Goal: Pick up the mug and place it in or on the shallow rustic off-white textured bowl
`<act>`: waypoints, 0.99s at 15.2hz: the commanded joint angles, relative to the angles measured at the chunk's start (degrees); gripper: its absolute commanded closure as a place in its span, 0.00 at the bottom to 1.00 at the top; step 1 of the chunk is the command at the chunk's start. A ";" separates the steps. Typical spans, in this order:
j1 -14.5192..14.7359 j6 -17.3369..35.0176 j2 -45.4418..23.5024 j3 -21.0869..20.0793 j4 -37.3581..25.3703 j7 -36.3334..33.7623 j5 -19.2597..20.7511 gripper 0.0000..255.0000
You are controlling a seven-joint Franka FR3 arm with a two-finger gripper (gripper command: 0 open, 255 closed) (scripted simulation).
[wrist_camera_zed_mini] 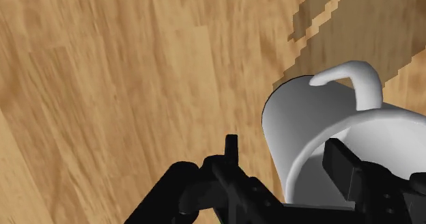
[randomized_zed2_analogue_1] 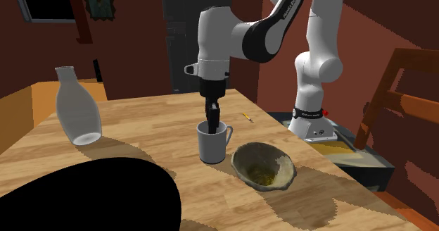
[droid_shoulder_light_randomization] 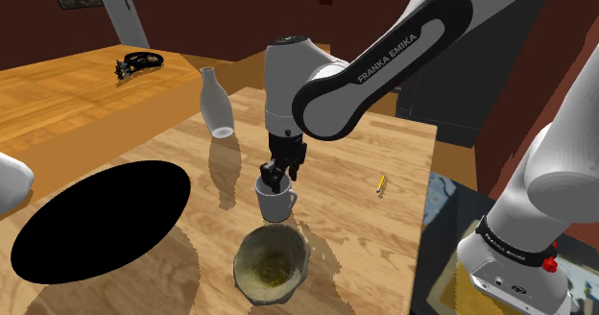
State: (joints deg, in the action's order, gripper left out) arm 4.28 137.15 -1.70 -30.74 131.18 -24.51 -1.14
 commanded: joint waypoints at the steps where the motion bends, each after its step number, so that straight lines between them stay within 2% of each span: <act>1: 0.00 0.01 -0.01 0.00 0.00 0.00 0.00 1.00; 9: 0.00 0.00 0.00 0.00 0.00 0.00 0.00 1.00; 15: -0.13 -4.65 3.14 0.06 -1.91 1.42 -2.10 1.00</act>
State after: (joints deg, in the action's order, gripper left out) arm 4.23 133.34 0.80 -30.77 129.52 -23.52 -2.80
